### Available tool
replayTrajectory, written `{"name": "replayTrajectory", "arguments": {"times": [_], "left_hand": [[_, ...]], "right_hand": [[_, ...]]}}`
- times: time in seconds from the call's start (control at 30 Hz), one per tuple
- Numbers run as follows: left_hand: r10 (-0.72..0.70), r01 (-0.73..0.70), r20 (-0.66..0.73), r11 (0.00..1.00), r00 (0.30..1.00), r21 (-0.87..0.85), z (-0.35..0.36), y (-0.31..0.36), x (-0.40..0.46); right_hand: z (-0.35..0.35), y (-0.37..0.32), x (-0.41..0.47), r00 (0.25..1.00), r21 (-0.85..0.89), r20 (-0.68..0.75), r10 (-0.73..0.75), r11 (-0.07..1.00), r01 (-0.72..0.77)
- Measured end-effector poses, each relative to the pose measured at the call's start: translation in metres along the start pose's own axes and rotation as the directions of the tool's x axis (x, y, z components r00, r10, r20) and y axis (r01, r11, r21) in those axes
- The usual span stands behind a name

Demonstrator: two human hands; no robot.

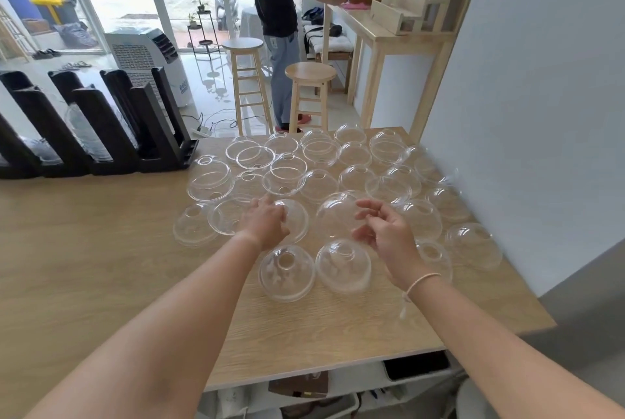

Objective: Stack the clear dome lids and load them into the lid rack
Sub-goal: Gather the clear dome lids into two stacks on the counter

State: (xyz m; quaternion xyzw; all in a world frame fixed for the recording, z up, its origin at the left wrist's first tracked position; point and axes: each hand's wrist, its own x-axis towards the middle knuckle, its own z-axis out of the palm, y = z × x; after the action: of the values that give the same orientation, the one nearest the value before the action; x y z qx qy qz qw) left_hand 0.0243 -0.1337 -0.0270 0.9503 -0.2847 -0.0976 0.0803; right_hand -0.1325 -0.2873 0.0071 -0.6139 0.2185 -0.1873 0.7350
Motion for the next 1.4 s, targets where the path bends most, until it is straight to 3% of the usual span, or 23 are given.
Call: {"name": "replayTrajectory", "arguments": {"times": [0.07,0.13,0.23,0.33,0.5,0.67,0.73,0.83,0.9,0.97,1.4], "left_hand": [[0.024,-0.025,-0.025,0.999,0.999,-0.023,-0.005,0.002,-0.001],[0.045,-0.048,-0.048,0.997,0.998,-0.064,-0.015,0.003,-0.004],[0.077,-0.084,-0.057,0.989,0.995,-0.121,-0.032,0.007,-0.014],[0.145,-0.144,-0.007,0.981,0.989,-0.131,-0.044,0.007,-0.025],[0.217,-0.207,0.063,0.968,0.974,-0.139,-0.035,0.004,-0.043],[0.233,-0.223,0.115,0.970,0.966,-0.096,-0.012,0.001,-0.059],[0.235,-0.229,0.135,0.972,0.962,-0.060,-0.006,0.000,-0.062],[0.229,-0.231,0.166,0.973,0.959,-0.010,-0.002,0.001,-0.065],[0.224,-0.239,0.179,0.969,0.958,0.067,-0.001,0.002,-0.065],[0.206,-0.226,0.182,0.969,0.962,0.098,-0.001,0.002,-0.064],[0.107,-0.129,0.207,0.987,0.972,0.093,-0.011,-0.003,-0.054]], "right_hand": [[-0.009,0.004,-0.004,0.991,0.203,-0.052,0.120,0.973,-0.108],[-0.014,0.011,-0.006,0.973,0.292,-0.079,0.215,0.939,-0.183],[-0.016,0.026,-0.007,0.937,0.264,-0.096,0.337,0.916,-0.302],[-0.017,0.039,-0.007,0.922,0.089,-0.147,0.358,0.933,-0.348],[-0.019,0.051,-0.012,0.955,-0.228,-0.210,0.208,0.940,-0.255],[-0.023,0.066,-0.014,0.973,-0.492,-0.220,0.077,0.852,-0.179],[-0.022,0.067,-0.015,0.988,-0.625,-0.142,-0.067,0.780,-0.037],[-0.017,0.062,-0.017,0.972,-0.749,0.119,-0.202,0.625,0.222],[-0.016,0.062,-0.014,0.959,-0.825,0.240,-0.150,0.489,0.283],[-0.014,0.062,-0.008,0.961,-0.870,0.268,-0.071,0.411,0.273],[0.011,0.058,0.011,0.943,-0.902,0.331,0.026,0.303,0.308]]}}
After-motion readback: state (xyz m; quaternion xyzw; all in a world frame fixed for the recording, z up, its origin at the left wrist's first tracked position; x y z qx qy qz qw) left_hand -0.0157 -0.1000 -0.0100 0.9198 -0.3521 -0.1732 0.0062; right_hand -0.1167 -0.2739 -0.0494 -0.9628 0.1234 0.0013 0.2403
